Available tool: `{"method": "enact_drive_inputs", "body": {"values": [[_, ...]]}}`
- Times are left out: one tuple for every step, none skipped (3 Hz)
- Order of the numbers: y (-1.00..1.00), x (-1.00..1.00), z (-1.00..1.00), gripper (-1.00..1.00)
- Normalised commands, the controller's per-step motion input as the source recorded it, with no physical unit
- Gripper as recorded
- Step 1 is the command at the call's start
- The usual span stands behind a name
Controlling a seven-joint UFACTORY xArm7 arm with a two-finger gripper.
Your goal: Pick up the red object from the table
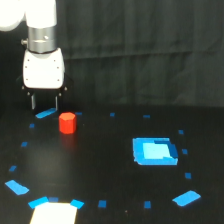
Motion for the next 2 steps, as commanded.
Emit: {"method": "enact_drive_inputs", "body": {"values": [[-1.0,1.0,-0.42,1.0],[-1.0,0.92,-0.17,1.0]]}}
